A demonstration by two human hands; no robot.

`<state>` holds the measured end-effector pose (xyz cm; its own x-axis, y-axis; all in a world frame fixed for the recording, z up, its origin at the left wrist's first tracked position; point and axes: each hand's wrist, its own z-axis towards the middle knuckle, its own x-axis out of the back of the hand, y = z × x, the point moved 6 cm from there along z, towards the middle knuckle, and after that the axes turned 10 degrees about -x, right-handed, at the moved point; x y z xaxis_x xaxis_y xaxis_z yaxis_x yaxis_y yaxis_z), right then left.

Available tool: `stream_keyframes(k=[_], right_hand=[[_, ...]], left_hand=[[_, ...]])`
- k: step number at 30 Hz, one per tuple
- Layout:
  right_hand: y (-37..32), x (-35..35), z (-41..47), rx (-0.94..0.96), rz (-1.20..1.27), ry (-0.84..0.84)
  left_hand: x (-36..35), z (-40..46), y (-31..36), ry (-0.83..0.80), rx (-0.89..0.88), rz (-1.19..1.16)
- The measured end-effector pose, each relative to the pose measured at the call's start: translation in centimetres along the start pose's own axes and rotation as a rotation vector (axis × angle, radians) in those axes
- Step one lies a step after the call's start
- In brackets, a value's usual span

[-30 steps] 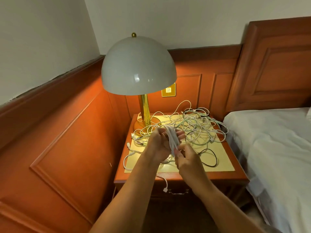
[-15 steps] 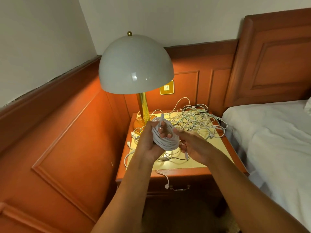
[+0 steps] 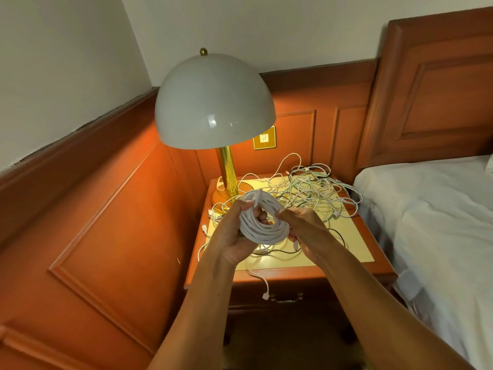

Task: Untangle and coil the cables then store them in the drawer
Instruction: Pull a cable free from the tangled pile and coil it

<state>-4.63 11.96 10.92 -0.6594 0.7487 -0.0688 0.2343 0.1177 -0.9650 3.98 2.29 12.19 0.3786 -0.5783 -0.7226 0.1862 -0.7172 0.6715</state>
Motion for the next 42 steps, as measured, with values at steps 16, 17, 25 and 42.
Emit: stream_keyframes(k=[16, 17, 25, 42], right_hand=[[0.9, -1.8, -1.1, -0.067, -0.028, -0.316], [0.6, -1.6, -1.1, -0.068, -0.029, -0.275], [0.0, -0.3, -1.5, -0.050, -0.054, -0.104], [-0.9, 1.7, -4.8, -0.038, -0.440, -0.202]], left_hand=[[0.5, -0.2, -0.8, -0.034, -0.053, -0.044], [0.9, 0.0, -0.9, -0.036, -0.042, -0.024], [1.2, -0.6, -0.7, 0.007, -0.042, 0.239], [4.0, -1.3, -0.1, 0.058, -0.315, 0.570]])
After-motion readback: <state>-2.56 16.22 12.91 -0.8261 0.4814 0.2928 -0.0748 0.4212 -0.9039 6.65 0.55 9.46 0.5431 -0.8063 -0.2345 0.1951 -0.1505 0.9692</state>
